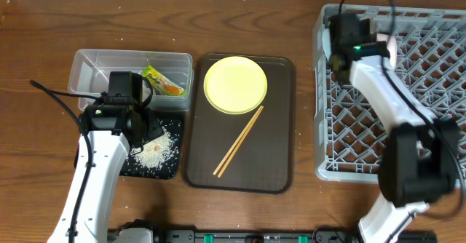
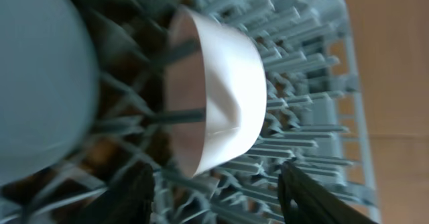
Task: Sort waste into correct bins and load items into the dishwasher rack
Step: 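Carry the white bowl to the rack and stand it beside the blue bowl, then reach the right gripper down and pinch one wooden chopstick, then carry the chopstick to the rack and drop it in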
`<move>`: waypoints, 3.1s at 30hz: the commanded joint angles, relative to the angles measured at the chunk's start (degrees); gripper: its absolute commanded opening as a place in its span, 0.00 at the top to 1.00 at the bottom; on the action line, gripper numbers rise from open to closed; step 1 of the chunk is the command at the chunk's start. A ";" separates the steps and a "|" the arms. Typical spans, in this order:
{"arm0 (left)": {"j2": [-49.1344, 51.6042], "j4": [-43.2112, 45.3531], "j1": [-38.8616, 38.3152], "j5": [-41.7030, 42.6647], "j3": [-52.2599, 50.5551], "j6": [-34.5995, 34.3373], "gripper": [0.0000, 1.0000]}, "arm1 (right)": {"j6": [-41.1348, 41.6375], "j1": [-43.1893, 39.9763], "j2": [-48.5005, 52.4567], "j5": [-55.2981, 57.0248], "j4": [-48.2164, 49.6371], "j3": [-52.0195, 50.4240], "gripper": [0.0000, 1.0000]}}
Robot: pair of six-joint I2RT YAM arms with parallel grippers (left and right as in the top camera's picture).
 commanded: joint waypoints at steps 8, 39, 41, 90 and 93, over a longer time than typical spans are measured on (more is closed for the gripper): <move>-0.20 -0.57 0.31 -0.28 0.63 -0.76 0.41 | 4.48 2.51 -17.79 -54.38 -5.66 0.46 0.29; -0.20 -0.52 0.31 -0.28 0.63 -0.76 0.41 | 38.82 37.00 3.43 -42.95 -12.09 -6.19 0.42; -0.20 -0.55 0.31 -0.28 0.63 -0.76 0.41 | 40.63 37.97 5.01 -42.95 -12.04 -6.19 0.41; -0.20 -0.52 0.31 -0.28 0.63 -0.76 0.41 | 33.16 25.11 -3.82 -36.63 -18.58 -6.21 0.99; -0.20 -0.52 0.31 -0.28 0.63 -0.76 0.41 | 26.08 22.08 -9.62 -37.29 -18.60 -6.21 0.99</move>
